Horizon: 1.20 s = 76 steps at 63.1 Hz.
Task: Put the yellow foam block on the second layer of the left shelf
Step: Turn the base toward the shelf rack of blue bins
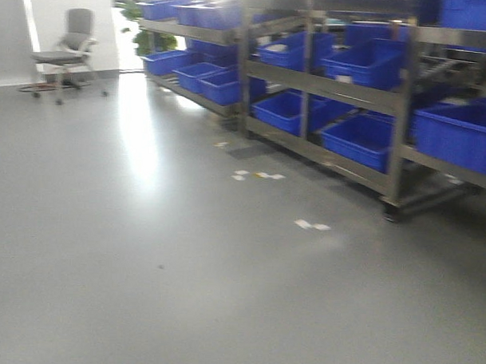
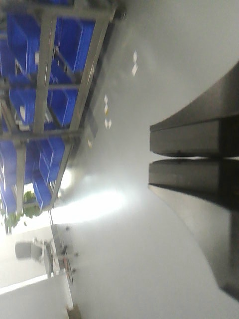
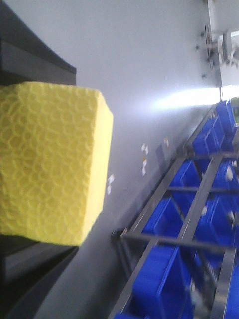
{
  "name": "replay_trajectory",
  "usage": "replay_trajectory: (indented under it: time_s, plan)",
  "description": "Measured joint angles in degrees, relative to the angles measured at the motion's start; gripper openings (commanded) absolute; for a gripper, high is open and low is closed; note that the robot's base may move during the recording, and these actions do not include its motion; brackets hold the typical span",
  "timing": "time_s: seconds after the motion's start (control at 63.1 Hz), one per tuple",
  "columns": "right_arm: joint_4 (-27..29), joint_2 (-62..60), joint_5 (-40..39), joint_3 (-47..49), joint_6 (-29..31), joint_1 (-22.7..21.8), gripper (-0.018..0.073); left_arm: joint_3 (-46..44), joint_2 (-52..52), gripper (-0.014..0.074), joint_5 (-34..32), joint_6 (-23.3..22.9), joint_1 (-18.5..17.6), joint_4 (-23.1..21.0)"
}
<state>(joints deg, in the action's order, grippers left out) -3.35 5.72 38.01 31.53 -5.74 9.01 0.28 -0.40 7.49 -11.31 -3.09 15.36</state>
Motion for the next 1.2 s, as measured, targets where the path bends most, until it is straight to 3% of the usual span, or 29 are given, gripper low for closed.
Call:
replay_trajectory:
  time_s: [1.205]
  plan:
    - [0.00,0.00,0.00,0.00,0.00,0.00,0.0343,0.00,0.00,0.0136,0.00,0.00,0.00,0.00]
